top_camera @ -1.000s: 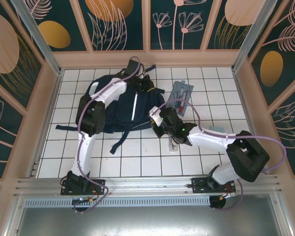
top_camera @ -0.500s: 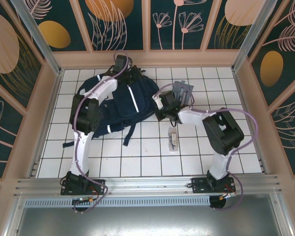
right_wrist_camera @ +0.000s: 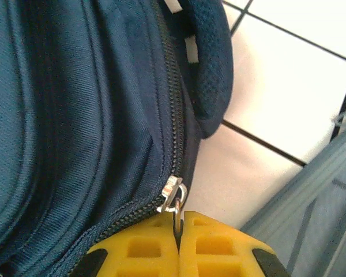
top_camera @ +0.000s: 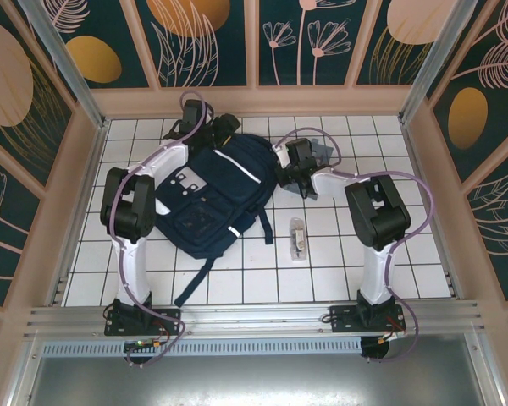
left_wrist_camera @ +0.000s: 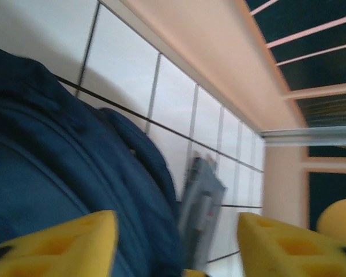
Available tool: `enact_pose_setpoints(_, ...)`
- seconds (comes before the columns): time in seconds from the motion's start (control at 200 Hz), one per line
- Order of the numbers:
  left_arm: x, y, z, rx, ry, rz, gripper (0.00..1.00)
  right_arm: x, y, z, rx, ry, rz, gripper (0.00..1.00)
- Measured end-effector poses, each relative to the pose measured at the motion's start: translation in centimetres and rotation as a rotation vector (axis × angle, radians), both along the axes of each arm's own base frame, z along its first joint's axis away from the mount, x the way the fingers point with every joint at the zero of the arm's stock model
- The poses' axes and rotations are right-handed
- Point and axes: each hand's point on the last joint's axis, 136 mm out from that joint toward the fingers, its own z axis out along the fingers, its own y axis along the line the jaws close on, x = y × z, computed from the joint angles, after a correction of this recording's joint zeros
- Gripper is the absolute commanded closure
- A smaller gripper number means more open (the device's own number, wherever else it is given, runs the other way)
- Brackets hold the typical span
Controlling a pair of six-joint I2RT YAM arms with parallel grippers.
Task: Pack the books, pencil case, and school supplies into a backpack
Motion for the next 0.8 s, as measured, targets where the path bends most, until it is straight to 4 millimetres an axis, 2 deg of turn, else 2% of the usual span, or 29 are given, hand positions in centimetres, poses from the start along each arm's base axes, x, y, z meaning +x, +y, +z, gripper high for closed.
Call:
enact_pose_setpoints(0.125, -1.5, -1.4, 1.3, -0.072, 0.002, 0.001, 0.36, -0.3, 1.7, 0.6, -0.017, -0.044, 0.051, 1.00)
enact_pose_setpoints(0.2, -2.6, -2.9, 2.1, -0.121, 0.006, -0.015, 0.36, -0.5, 2.5, 0.9, -0.020, -0.069, 0.069, 1.00)
enact_pose_setpoints(0.37, -4.2, -6.8, 2.8, -0.188, 0.018, -0.074, 0.36, -1.2, 2.5, 1.7, 0.001, -0.124, 0.085, 1.00)
enact_pose_setpoints(0.485, -4.2, -8.5, 1.5, -0.197, 0.038, -0.099, 0.36, -2.7, 2.3, 3.4, 0.038, -0.161, 0.110, 1.00)
enact_pose_setpoints(0.63, -3.6, -8.5, -1.3, -0.172, 0.083, -0.085, 0.36, -4.4, 2.3, 6.1, 0.092, -0.228, 0.138, 1.00)
enact_pose_setpoints(0.701, -3.5, -8.5, -2.1, -0.165, 0.098, -0.081, 0.36, -4.9, 2.3, 6.6, 0.107, -0.243, 0.149, 1.00)
enact_pose_setpoints(0.796, -3.4, -8.6, -2.3, -0.164, 0.102, -0.083, 0.36, -5.2, 2.2, 6.3, 0.111, -0.243, 0.154, 1.00)
